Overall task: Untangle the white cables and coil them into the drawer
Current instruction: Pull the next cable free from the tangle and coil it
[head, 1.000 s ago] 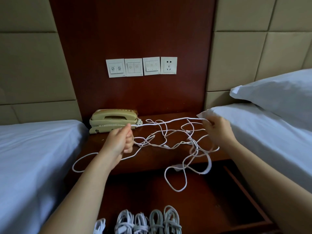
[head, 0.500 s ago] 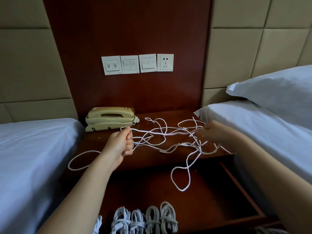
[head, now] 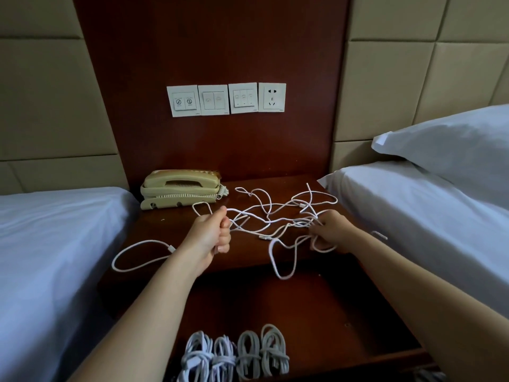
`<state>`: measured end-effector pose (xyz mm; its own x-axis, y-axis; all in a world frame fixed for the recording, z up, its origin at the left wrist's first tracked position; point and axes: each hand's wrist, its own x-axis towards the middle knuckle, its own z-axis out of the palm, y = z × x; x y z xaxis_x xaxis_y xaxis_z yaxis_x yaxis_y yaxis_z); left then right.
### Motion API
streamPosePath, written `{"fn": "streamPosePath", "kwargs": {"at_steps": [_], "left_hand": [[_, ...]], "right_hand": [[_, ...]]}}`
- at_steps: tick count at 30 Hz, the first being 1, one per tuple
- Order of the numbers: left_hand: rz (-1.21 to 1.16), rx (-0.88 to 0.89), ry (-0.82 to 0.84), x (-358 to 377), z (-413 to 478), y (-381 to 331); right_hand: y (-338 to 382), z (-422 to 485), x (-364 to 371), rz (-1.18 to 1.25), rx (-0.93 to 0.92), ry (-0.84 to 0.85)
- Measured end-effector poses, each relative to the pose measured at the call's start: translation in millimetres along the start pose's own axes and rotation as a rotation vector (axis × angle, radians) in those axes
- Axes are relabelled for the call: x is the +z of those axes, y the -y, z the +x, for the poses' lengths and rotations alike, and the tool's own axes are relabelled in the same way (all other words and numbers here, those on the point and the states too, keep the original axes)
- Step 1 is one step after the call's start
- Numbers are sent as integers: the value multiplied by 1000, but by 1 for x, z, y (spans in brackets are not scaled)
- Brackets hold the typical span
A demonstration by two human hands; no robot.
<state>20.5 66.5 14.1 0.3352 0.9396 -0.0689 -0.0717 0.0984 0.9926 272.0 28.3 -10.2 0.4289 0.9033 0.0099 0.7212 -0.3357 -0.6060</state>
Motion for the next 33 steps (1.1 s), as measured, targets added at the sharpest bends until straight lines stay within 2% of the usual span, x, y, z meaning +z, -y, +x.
{"fn": "streamPosePath", "kwargs": {"at_steps": [4, 7, 10, 15, 20, 23, 25, 26, 29, 33], "left_hand": [[-28, -2, -19, -3, 2, 0], [-71, 13, -70, -6, 7, -1], [-163, 50, -146, -9, 12, -4], [-250, 79, -218, -17, 16, -6], [-292, 85, -206, -19, 12, -8], [-312, 86, -209, -22, 9, -11], [-335, 91, -222, -22, 9, -11], [-348, 95, -235, -22, 10, -11], [-367, 122, -295, -20, 15, -9], [-217, 78, -264, -6, 19, 2]], "right_hand": [[5, 28, 9, 274, 144, -20], [9, 40, 19, 443, 144, -86], [18, 39, 15, 520, 64, -202], [34, 38, 5, 825, -104, -326], [42, 37, -2, 823, -268, -275], [43, 38, -4, 861, -327, -164], [37, 39, 2, 797, -280, -81], [34, 40, 6, 677, -279, -68], [39, 39, 13, 242, -456, -55], [65, 20, 27, 117, -654, -28]]}}
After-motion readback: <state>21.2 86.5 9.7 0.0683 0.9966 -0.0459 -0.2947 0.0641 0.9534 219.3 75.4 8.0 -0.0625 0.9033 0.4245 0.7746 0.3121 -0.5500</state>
